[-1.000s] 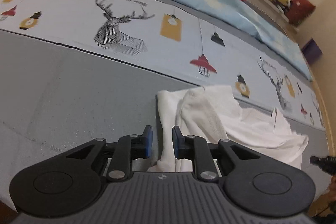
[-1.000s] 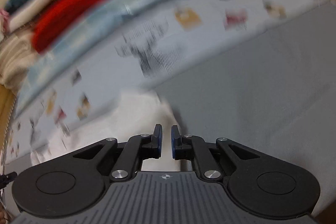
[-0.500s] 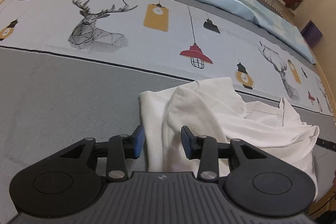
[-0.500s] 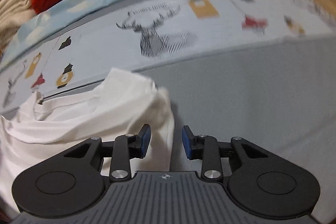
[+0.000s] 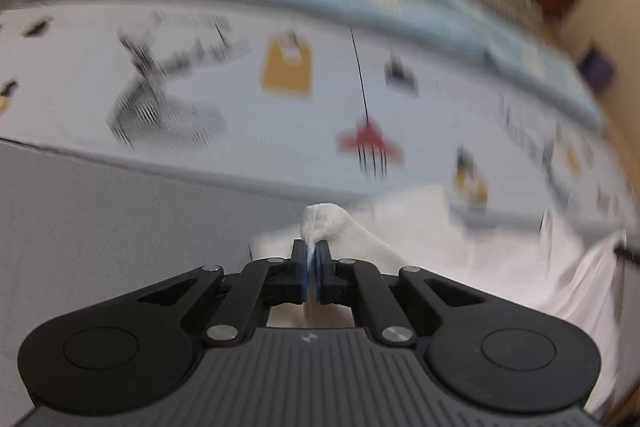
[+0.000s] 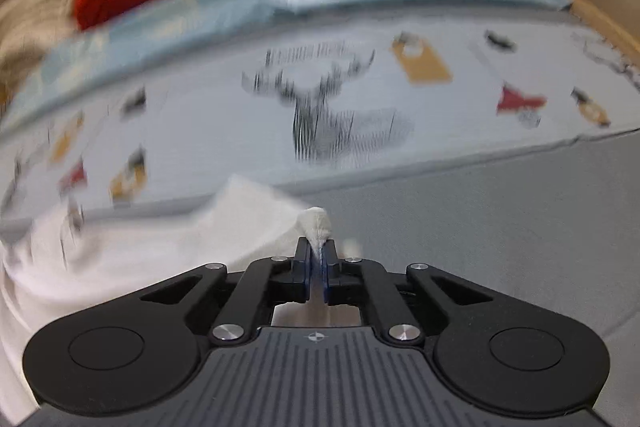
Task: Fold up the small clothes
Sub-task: 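Lay the folded hem down with both tools and open them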
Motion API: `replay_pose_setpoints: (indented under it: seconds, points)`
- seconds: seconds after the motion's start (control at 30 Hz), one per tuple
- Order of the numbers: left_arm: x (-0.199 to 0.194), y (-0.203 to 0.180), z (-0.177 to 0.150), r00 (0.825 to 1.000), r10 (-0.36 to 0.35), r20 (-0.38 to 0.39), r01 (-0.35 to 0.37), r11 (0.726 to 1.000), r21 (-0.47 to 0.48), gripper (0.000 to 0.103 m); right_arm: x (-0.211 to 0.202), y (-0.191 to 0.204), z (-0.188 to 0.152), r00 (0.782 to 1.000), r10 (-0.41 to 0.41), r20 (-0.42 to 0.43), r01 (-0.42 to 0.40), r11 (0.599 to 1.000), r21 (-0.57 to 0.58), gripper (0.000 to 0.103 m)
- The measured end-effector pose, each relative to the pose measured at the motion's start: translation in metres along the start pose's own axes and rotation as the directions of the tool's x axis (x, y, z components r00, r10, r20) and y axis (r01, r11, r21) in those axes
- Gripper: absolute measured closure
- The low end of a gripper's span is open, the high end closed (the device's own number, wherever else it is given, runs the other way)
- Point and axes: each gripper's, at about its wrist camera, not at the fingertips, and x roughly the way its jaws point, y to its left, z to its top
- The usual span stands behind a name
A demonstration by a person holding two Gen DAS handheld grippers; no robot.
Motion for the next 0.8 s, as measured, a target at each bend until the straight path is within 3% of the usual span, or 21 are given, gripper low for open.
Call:
replay_pose_setpoints:
  seconds: [0.13, 0.23, 0.3, 0.37, 0.47, 0.57, 0.7, 0.8]
  points:
    - [-0.011, 0.005, 0.011, 0.995, 0.026, 0.101, -0.021, 0.999, -0.045, 0.099, -0.013, -0.01, 0.015, 0.99, -0.019, 0.137, 0.0, 0.991, 0.132, 0.099]
    - [-0.007, -0.001, 0.014, 0.992, 0.038, 0.122, -0.035, 0.999, -0.025, 0.099, -0.01, -0.009, 0.022, 0.984, -0.038, 0.173, 0.008, 0.985, 0.175, 0.099]
    - [-0.003, 0.0, 0.017, 0.993, 0.046, 0.11, -0.042, 0.998, -0.045, 0.093, -0.004, -0.006, 0.023, 0.984, -0.051, 0.172, 0.018, 0.981, 0.191, 0.098]
    - [-0.002, 0.006, 0.019, 0.995, 0.055, 0.084, -0.048, 0.995, -0.082, 0.083, 0.009, -0.005, 0.024, 0.991, -0.064, 0.115, 0.036, 0.974, 0.225, 0.095]
    - [-0.004, 0.017, 0.015, 1.0, 0.01, 0.016, -0.008, 0.993, -0.12, 0.082, 0.016, -0.01, 0.021, 0.993, -0.109, 0.043, 0.094, 0.958, 0.27, 0.091]
    - [-0.007, 0.023, 0.004, 0.995, -0.052, -0.08, 0.043, 0.993, -0.108, 0.082, 0.012, -0.018, 0.015, 0.995, -0.09, -0.042, 0.098, 0.962, 0.255, 0.089]
    - [-0.012, 0.027, -0.022, 0.967, -0.126, -0.22, 0.11, 0.99, -0.087, 0.078, -0.002, -0.029, -0.005, 0.987, -0.005, -0.161, 0.045, 0.969, 0.243, 0.078]
    - [-0.014, 0.023, -0.048, 0.94, -0.126, -0.318, 0.127, 0.992, -0.019, 0.076, -0.018, -0.032, -0.026, 0.968, 0.057, -0.245, -0.001, 0.975, 0.224, 0.075]
